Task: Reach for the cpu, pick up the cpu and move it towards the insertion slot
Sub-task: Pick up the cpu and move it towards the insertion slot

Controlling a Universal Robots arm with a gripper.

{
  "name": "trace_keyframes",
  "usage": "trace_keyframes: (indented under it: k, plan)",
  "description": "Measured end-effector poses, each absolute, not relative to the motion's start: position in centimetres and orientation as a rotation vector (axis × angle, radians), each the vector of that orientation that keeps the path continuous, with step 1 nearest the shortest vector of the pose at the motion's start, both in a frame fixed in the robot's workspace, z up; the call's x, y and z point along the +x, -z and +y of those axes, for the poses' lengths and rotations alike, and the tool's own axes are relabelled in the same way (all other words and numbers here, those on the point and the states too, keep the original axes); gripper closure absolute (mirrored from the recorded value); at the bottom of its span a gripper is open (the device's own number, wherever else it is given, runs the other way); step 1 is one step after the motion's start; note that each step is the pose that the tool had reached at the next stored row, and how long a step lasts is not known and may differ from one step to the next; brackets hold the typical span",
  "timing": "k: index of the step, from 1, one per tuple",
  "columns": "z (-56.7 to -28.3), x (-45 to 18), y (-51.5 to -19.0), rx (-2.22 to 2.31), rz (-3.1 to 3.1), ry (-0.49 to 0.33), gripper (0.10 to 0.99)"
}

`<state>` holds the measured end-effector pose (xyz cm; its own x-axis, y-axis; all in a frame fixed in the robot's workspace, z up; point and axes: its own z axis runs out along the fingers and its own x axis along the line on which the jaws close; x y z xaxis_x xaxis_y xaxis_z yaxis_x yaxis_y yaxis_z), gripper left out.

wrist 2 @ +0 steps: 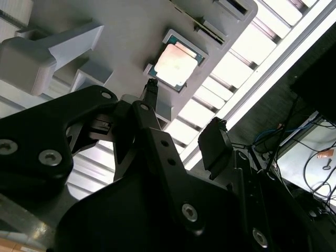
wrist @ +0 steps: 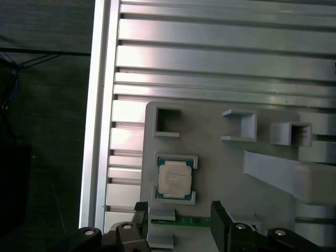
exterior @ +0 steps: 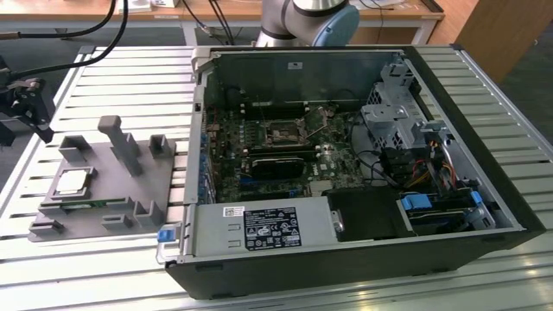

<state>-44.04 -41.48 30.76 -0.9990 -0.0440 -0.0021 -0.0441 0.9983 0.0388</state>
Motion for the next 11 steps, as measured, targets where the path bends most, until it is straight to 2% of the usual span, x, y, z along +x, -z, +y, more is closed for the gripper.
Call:
trace_keyframes:
  k: [11]
  plan:
    - [-41.51,-44.04,-30.38,-0.069,3.139,-0.061,0.498]
